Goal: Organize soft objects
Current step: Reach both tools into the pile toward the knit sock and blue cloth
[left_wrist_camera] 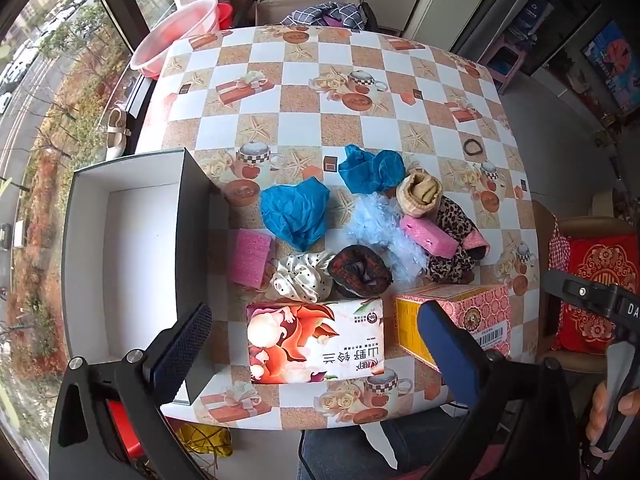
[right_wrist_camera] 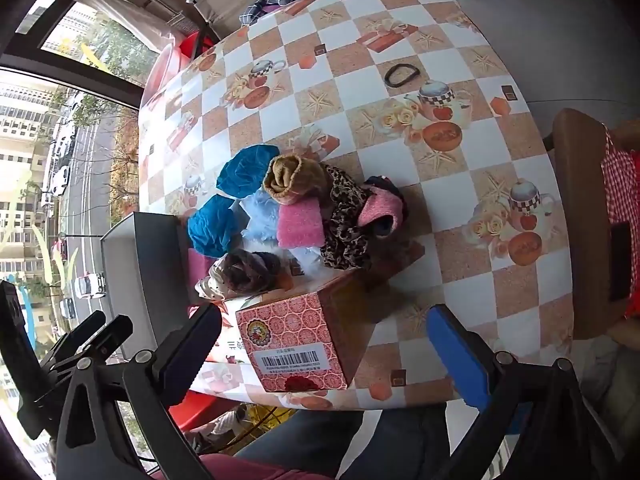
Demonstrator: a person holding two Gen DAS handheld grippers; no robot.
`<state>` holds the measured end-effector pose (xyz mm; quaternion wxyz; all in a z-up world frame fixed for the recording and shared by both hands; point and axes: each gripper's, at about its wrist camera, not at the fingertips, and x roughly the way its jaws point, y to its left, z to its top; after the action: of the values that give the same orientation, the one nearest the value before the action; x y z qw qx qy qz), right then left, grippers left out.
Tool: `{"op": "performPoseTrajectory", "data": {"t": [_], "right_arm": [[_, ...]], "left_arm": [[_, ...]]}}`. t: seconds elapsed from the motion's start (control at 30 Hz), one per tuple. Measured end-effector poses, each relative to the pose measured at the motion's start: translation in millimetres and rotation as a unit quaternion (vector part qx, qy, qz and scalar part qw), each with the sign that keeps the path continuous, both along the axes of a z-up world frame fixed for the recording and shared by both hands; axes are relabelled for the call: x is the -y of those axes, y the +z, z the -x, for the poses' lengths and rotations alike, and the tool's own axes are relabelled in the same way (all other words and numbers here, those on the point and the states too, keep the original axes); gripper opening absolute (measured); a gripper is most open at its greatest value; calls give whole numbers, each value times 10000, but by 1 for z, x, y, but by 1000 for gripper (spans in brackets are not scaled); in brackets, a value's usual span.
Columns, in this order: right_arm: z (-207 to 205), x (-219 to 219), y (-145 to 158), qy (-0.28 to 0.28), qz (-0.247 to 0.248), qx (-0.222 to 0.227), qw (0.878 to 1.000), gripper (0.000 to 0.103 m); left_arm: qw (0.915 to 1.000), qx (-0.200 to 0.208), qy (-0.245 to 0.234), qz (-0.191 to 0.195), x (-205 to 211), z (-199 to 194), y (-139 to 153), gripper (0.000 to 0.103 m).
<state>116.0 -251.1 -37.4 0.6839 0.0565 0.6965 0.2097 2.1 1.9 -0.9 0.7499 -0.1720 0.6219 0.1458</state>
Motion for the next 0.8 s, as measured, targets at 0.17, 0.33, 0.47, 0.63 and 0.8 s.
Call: {"op": "performPoseTrajectory", "data": {"t": [0.17, 0.33, 0.47, 0.63, 0.8], "right_arm": [[-9, 11, -6, -152, 90, -15, 9998, 103], [-13, 21, -20, -256, 152, -176, 9994, 103], [-19, 25, -35, -220, 326, -260, 9989, 103], [-34, 24, -62, -140, 510, -418, 9977, 103], [-52, 12, -91, 16, 666, -522, 9964, 103]], "left_arm": [[10000, -49, -44, -48, -3, -11, -6, 103], [9998, -84, -147, -132, -3, -27, -18, 103], [9994, -166, -236, -172, -5, -49, -32, 103], [9965, -374, -504, -550, -8, -92, -56, 103], [9951, -434, -740, -497, -7, -135, -91, 103]]}}
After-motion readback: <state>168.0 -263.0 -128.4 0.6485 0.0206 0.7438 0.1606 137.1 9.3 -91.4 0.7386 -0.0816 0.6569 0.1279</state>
